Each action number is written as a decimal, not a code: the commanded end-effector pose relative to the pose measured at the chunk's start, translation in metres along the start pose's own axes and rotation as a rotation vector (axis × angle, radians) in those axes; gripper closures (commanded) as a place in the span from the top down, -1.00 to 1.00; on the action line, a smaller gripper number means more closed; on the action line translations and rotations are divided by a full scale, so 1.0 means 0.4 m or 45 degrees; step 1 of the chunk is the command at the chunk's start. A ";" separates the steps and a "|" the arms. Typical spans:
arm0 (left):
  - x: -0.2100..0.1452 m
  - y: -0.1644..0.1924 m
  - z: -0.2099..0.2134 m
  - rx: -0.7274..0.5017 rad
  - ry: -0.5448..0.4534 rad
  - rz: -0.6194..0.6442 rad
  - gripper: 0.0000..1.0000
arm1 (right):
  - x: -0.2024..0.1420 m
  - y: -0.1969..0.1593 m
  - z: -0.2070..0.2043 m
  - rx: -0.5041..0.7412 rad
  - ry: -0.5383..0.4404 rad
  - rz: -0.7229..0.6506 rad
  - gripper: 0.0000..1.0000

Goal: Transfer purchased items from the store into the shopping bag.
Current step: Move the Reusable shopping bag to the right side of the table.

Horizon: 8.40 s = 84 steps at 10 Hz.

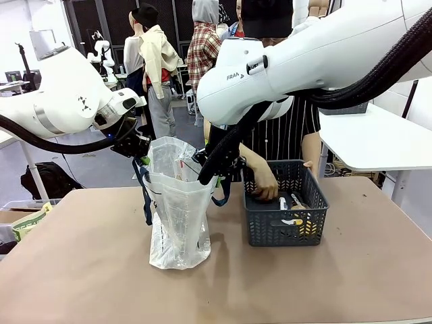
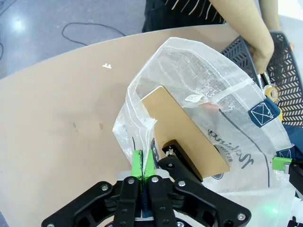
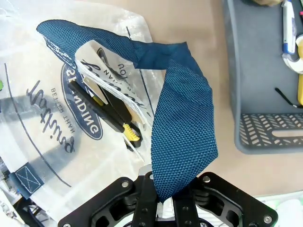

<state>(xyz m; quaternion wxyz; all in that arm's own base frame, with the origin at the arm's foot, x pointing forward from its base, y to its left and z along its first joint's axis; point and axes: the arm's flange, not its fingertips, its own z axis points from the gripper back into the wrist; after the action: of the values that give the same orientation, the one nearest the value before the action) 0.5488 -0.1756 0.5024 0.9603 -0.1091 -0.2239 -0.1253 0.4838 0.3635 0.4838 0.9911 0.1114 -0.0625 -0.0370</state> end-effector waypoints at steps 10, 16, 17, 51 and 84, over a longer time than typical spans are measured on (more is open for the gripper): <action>-0.002 0.001 0.001 0.009 0.002 -0.002 -1.00 | -0.002 -0.002 0.001 -0.002 -0.001 -0.001 -1.00; -0.002 0.001 0.001 0.009 0.002 -0.002 -1.00 | -0.002 -0.002 0.001 -0.002 -0.001 -0.001 -1.00; -0.002 0.001 0.001 0.009 0.002 -0.002 -1.00 | -0.002 -0.002 0.001 -0.002 -0.001 -0.001 -1.00; -0.002 0.001 0.001 0.009 0.002 -0.002 -1.00 | -0.002 -0.002 0.001 -0.002 -0.001 -0.001 -1.00; -0.002 0.001 0.001 0.009 0.002 -0.002 -1.00 | -0.002 -0.002 0.001 -0.002 -0.001 -0.001 -1.00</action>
<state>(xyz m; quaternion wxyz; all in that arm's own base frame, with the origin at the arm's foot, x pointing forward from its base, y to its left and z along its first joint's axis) 0.5487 -0.1756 0.5026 0.9603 -0.1091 -0.2241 -0.1254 0.4839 0.3633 0.4837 0.9911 0.1113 -0.0624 -0.0372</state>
